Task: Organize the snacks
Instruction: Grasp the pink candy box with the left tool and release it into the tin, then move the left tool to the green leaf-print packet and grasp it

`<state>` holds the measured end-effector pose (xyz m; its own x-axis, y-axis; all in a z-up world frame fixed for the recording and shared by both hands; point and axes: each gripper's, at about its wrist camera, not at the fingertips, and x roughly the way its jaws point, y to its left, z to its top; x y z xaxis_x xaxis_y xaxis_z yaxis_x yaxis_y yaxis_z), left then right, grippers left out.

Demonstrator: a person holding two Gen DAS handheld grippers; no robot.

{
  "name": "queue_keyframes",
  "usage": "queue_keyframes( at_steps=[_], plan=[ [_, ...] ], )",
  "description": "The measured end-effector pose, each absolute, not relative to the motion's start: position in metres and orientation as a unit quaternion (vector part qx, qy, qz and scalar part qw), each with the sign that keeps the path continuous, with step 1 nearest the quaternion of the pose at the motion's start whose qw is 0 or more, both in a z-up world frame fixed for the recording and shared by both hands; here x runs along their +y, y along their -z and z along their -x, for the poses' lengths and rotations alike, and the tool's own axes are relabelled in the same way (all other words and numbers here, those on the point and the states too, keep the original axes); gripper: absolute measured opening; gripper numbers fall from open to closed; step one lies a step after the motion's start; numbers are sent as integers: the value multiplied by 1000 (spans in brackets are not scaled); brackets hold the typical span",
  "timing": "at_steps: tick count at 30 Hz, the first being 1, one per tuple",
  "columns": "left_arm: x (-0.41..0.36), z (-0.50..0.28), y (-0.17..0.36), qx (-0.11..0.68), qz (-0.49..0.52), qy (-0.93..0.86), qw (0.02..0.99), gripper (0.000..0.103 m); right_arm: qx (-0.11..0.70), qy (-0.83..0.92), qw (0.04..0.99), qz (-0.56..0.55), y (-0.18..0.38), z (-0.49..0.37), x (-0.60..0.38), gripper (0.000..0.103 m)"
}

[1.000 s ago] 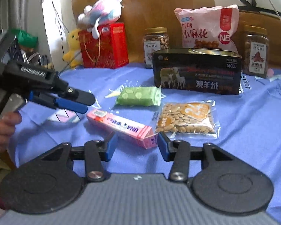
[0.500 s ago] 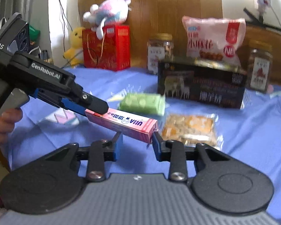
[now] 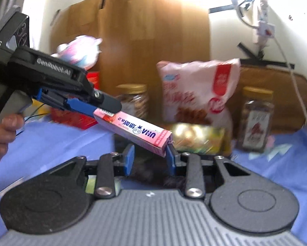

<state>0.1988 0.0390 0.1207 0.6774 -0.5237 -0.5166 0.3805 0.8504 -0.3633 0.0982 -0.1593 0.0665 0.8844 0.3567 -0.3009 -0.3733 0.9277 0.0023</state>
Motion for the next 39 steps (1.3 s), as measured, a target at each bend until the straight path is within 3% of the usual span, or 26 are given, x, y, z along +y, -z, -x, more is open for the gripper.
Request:
queue_keyframes(
  at_steps=[6,11,25,32,35,37,39],
  plan=[
    [22,-251,-88,353,123,239,896,56,157,-156,974,54,-61,-149,-171,36],
    [23,-258,-79,346,106,223,905,73,179,-165,968,68,-46,-175,-162,37],
    [76,-178,-95,299,147,236,913,74,157,-222,962,4,-59,-129,-158,37],
    [115,-137,-36,377,208,193,882,74,258,-308,916,-1,-24,-107,-137,65],
    [120,-140,-18,397,234,194,866,74,300,-313,901,31,-5,-110,-113,66],
    [117,-141,-13,395,240,200,864,70,297,-308,902,55,-1,-108,-101,66],
    [111,-141,-11,404,242,216,856,57,298,-313,900,56,-5,-104,-93,65]
  ],
)
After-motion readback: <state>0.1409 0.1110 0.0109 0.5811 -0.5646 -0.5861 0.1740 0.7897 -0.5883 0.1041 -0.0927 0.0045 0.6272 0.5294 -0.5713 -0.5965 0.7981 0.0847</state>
